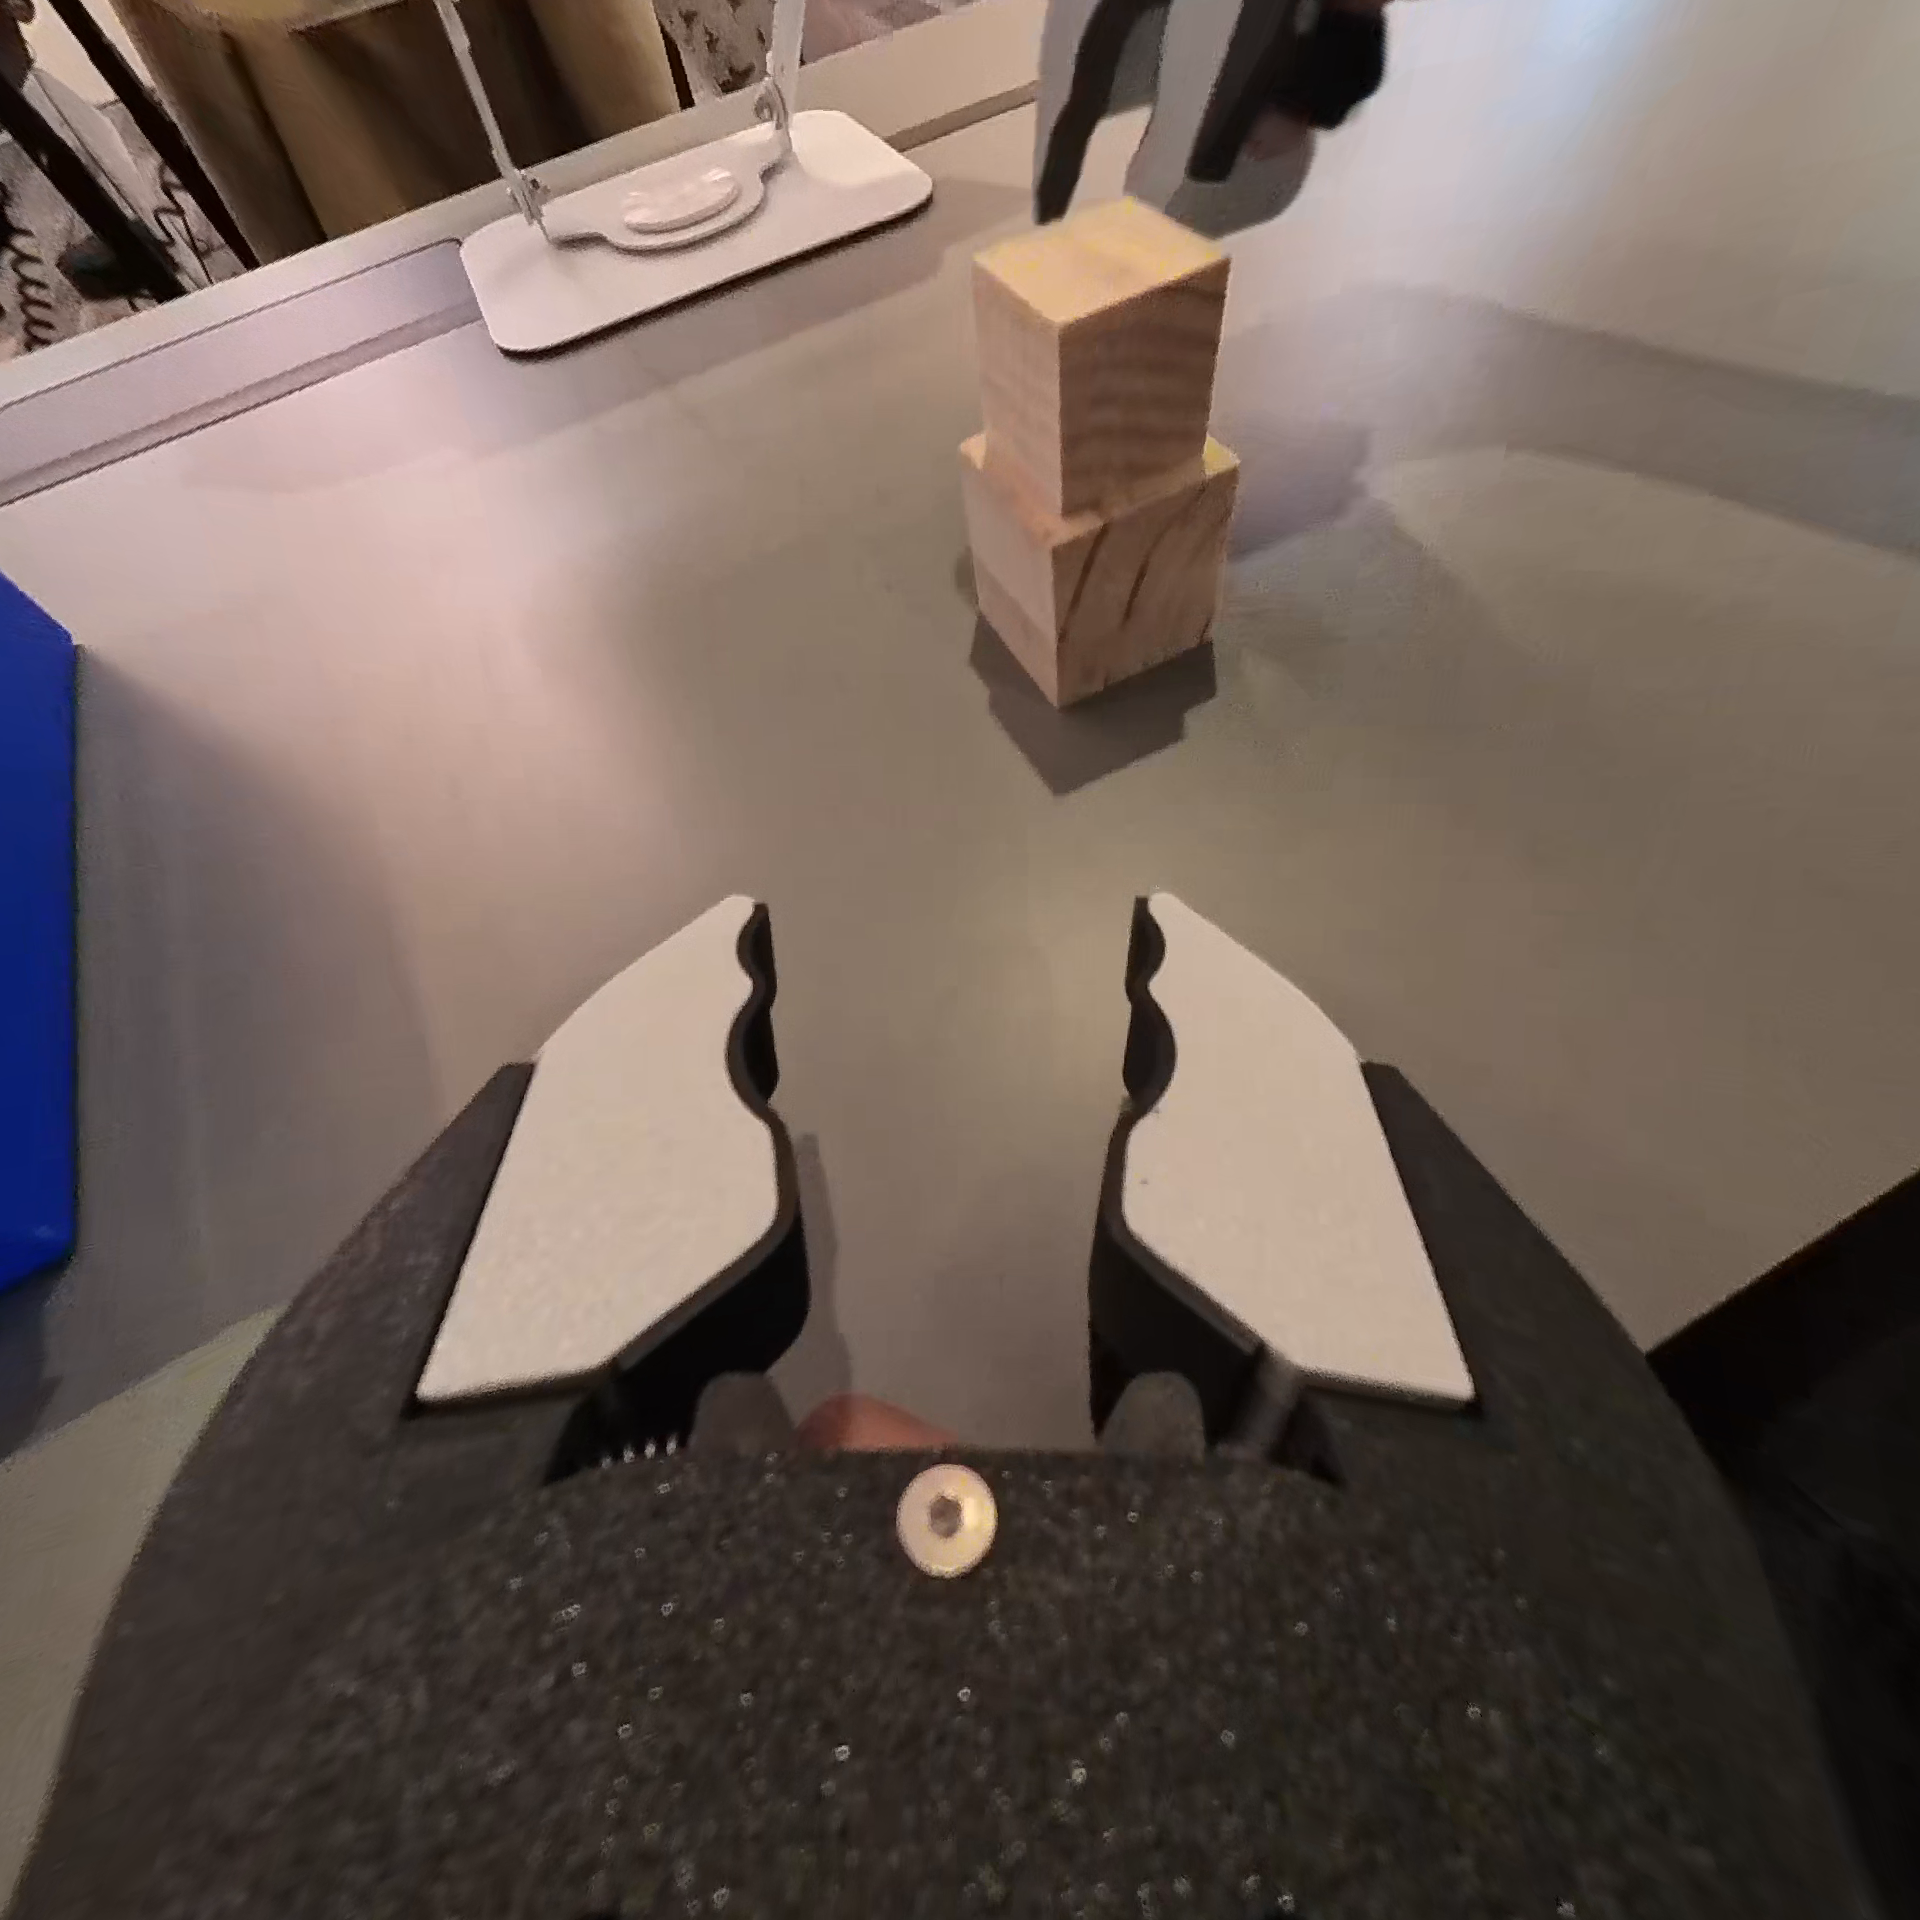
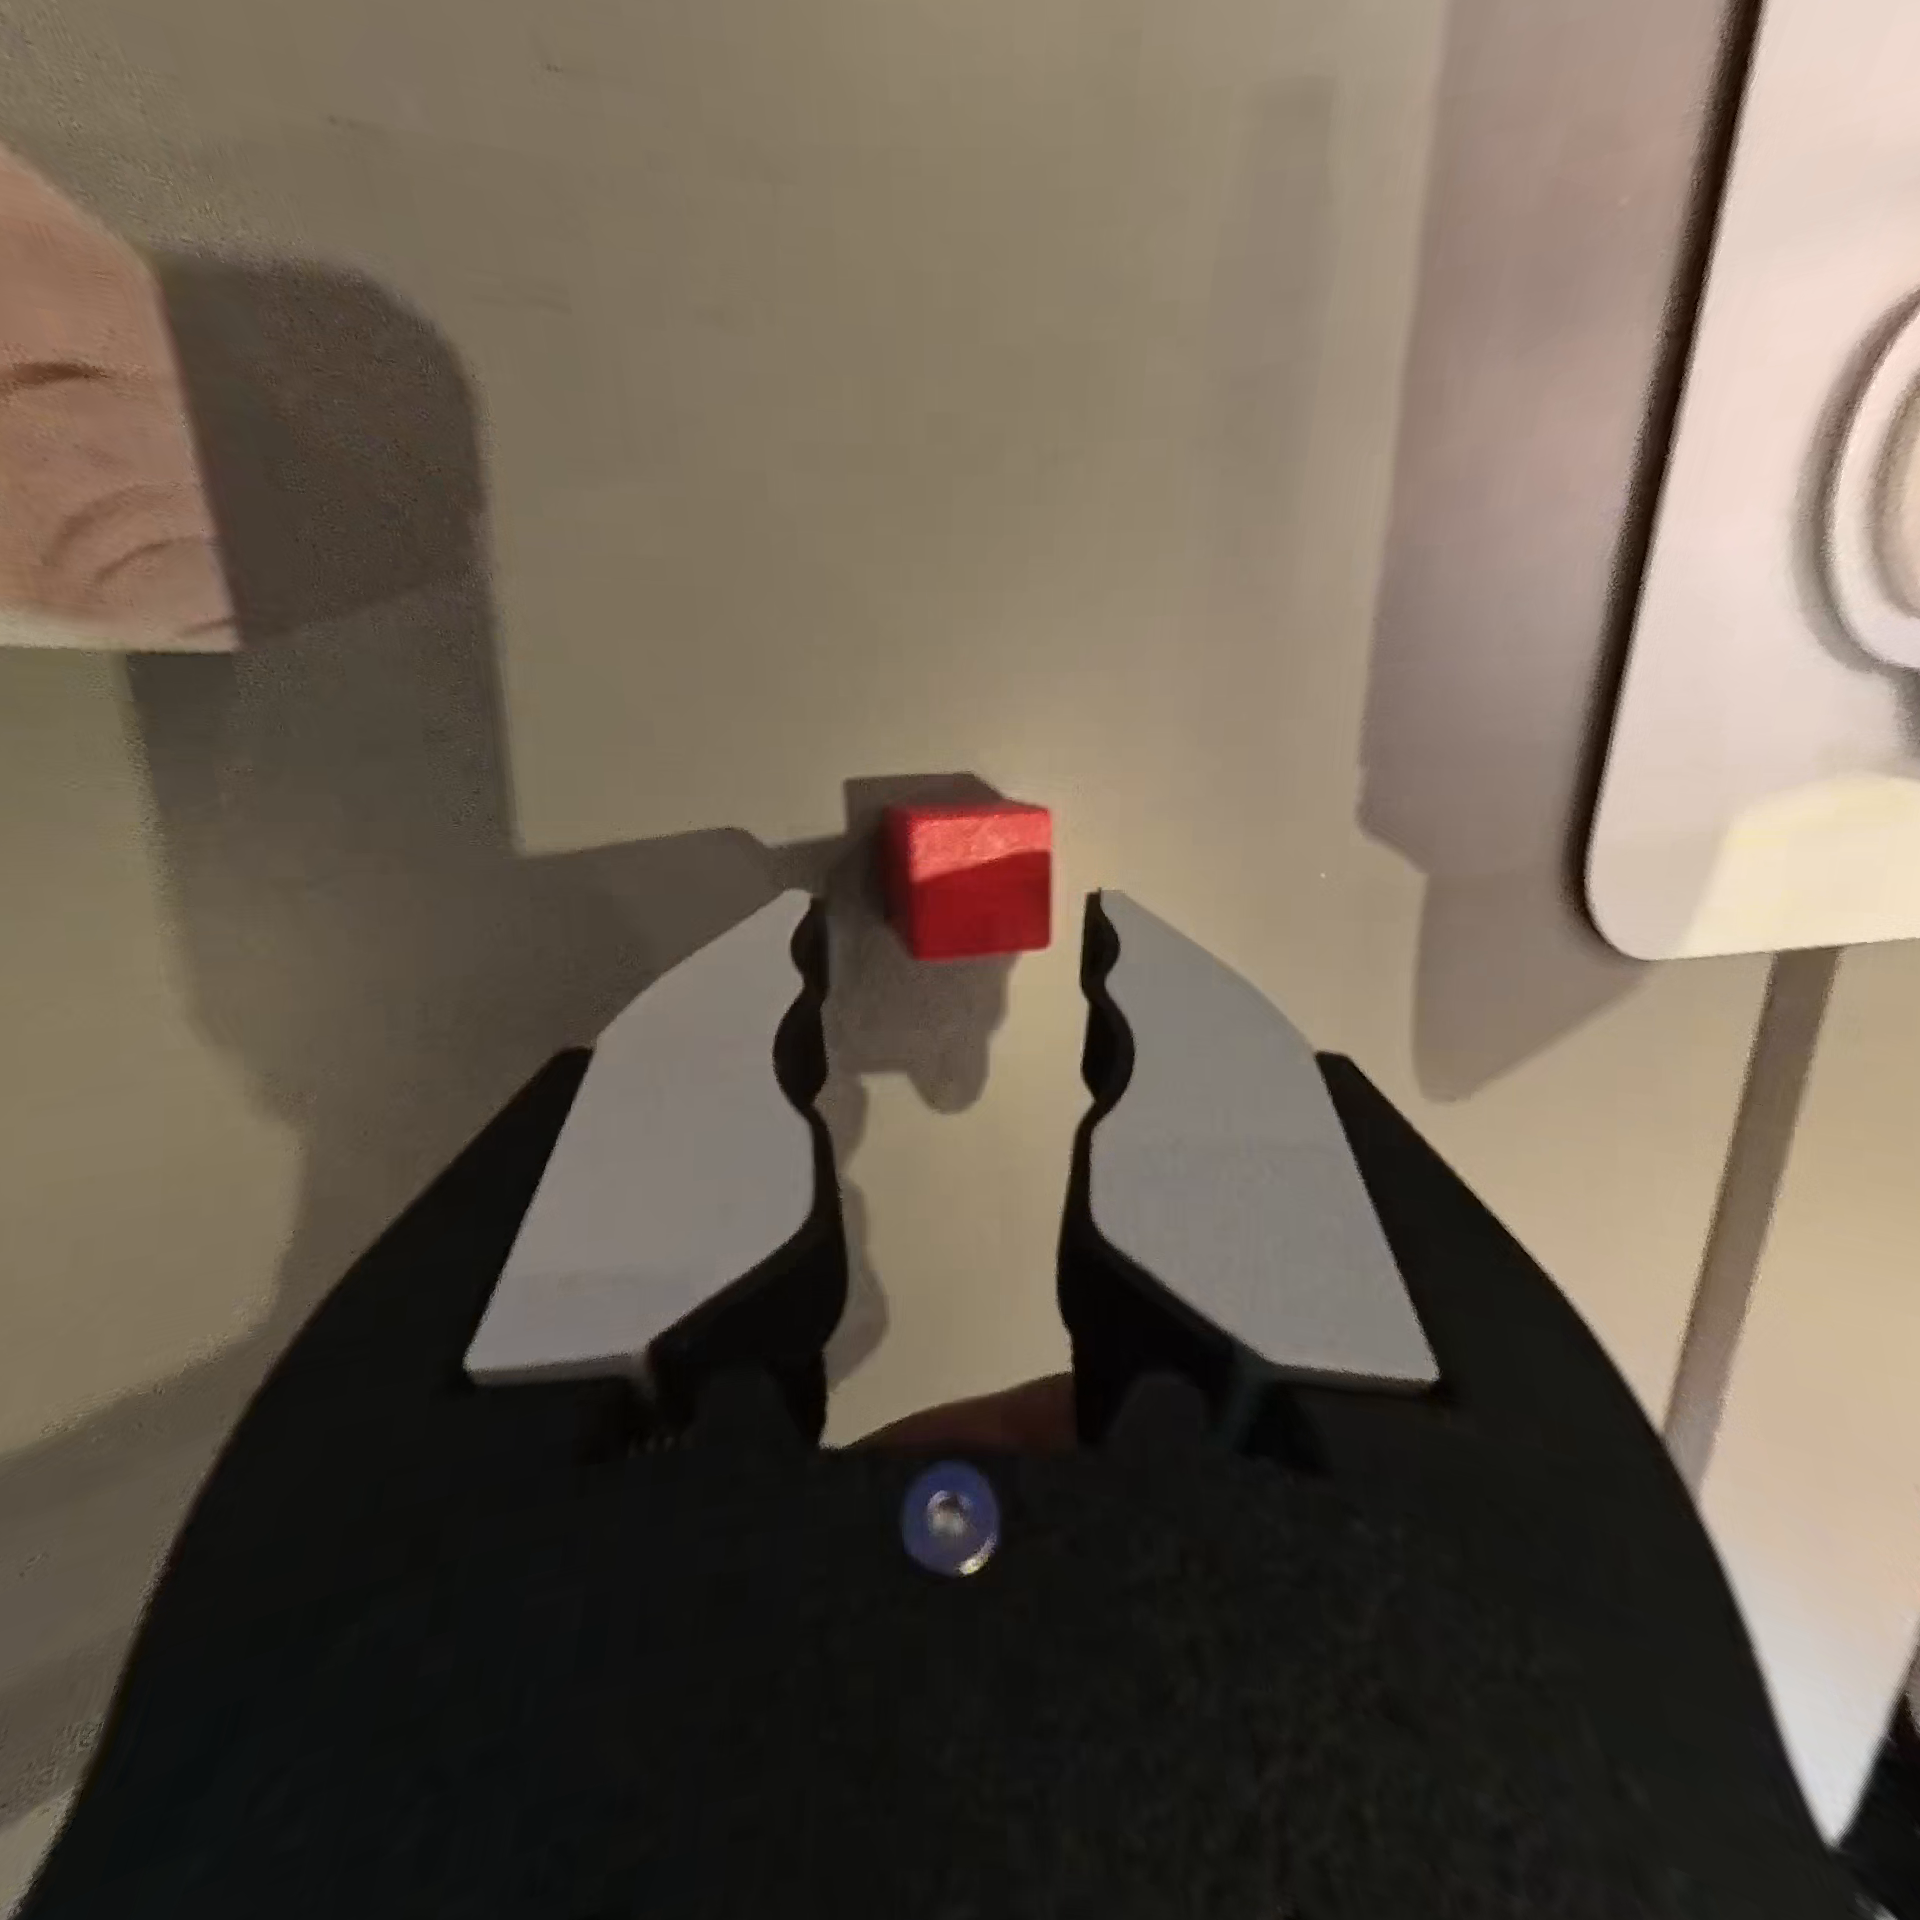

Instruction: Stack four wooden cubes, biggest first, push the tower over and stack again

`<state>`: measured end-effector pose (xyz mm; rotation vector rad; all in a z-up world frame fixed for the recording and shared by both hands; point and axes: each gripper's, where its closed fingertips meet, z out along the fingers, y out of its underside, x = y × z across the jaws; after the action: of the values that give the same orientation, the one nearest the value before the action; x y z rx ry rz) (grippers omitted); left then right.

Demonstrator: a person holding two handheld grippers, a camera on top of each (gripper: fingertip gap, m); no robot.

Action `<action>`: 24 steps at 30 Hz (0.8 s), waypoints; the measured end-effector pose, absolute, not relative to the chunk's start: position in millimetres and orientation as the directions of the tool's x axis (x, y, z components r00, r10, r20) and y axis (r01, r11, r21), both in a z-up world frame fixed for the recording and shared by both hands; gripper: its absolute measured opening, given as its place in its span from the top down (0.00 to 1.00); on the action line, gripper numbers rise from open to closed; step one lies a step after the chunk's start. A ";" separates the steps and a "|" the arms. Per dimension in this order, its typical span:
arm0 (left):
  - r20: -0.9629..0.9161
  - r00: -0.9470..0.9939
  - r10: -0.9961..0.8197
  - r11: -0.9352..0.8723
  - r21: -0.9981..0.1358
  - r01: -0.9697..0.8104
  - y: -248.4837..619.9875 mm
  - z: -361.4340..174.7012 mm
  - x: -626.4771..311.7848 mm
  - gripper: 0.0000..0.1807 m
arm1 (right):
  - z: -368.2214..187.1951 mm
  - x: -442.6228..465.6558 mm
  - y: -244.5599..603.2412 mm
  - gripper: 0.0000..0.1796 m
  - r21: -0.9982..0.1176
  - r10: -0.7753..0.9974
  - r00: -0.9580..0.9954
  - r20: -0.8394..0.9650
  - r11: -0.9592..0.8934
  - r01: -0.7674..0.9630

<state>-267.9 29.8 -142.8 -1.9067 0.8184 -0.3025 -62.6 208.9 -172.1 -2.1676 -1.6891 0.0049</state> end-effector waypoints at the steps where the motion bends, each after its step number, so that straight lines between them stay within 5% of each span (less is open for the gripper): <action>1: -0.144 0.742 -0.655 -0.273 -0.870 -0.410 29.2 -143.1 -270.4 0.64 | -176.6 -61.6 214.5 0.75 -0.305 0.933 0.281 0.223 -0.207 0.930; 6: -0.069 0.729 -0.681 -0.297 -0.884 -0.361 20.4 -138.7 -271.8 0.64 | -176.0 -70.6 220.6 0.84 -0.396 0.943 0.319 0.091 -0.260 0.881; 12: -0.099 0.755 -0.648 -0.283 -0.889 -0.360 28.6 -134.6 -280.9 0.65 | -87.5 -105.9 181.4 0.84 -0.472 0.956 0.251 0.151 -0.153 0.868; 17: -0.101 0.764 -0.637 -0.284 -0.891 -0.354 30.9 -133.1 -277.5 0.65 | -52.7 -146.0 121.9 0.84 -0.399 0.968 0.213 0.132 -0.145 0.905; 24: -0.144 0.745 -0.652 -0.238 -0.894 -0.381 23.7 -127.4 -268.0 0.65 | -82.6 -159.8 98.8 0.84 -0.324 0.969 0.238 0.062 -0.206 0.923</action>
<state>-268.0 23.7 -127.4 -1.8599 0.7978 -0.3127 -159.8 98.8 -82.6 -2.2221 -1.7614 0.2226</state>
